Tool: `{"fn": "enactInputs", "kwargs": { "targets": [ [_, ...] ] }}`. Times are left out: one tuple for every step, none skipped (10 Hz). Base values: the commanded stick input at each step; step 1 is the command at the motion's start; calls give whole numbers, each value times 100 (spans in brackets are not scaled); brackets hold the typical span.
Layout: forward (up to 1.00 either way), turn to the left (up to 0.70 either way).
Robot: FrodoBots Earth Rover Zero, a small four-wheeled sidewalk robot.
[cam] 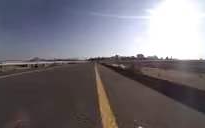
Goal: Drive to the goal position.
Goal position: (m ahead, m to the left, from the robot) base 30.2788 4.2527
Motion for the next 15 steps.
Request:
{"fn": "enactInputs", "kwargs": {
  "targets": [
    [70, 0],
    [70, 0],
    [70, 0],
    [70, 0],
    [70, 0],
    [70, 0],
    [70, 0],
    [70, 0],
    [70, 0],
    [70, 0],
    [70, 0],
    [70, 0],
    [70, 0],
    [70, 0],
    [70, 0]
  ]
}}
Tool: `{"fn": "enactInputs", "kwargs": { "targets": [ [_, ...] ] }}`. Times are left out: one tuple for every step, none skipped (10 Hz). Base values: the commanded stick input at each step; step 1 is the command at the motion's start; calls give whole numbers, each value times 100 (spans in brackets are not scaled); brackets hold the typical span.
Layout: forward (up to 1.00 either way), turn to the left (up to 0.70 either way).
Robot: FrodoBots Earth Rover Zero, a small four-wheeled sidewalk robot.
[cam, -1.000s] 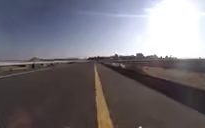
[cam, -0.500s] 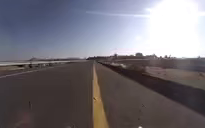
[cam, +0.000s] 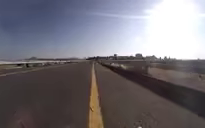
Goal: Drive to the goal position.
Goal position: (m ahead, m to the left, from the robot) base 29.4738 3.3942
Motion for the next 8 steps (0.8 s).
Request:
{"fn": "enactInputs", "kwargs": {
  "targets": [
    [70, 0],
    [70, 0],
    [70, 0],
    [70, 0],
    [70, 0],
    [70, 0],
    [70, 0],
    [70, 0]
  ]
}}
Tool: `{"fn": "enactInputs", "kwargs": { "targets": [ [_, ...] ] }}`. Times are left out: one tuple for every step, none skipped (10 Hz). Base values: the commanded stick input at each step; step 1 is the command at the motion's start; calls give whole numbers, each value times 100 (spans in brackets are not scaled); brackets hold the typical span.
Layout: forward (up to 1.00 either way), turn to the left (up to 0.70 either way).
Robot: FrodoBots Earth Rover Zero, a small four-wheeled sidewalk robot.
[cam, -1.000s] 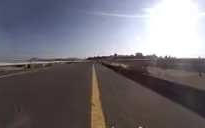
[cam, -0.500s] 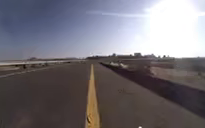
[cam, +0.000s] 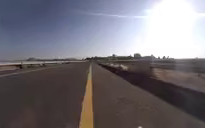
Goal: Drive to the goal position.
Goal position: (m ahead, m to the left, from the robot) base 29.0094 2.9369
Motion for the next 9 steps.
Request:
{"fn": "enactInputs", "kwargs": {
  "targets": [
    [70, 0],
    [70, 0],
    [70, 0],
    [70, 0],
    [70, 0],
    [70, 31],
    [70, 17],
    [70, 3],
    [70, 0]
  ]
}}
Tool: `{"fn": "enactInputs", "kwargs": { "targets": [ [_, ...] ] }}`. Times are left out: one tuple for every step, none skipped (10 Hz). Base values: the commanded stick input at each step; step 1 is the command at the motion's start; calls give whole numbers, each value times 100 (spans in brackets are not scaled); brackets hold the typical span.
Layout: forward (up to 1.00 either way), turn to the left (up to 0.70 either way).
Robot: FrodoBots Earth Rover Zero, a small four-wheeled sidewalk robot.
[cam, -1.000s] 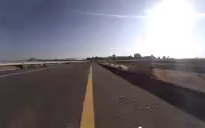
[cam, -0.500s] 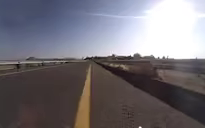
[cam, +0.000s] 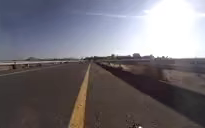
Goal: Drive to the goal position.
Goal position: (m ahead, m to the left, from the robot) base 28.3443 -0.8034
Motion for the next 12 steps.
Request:
{"fn": "enactInputs", "kwargs": {
  "targets": [
    [70, 0],
    [70, 0],
    [70, 0],
    [70, 0],
    [70, 0],
    [70, 0],
    [70, 0],
    [70, 0],
    [70, 0],
    [70, 0],
    [70, 0],
    [70, 0]
  ]
}}
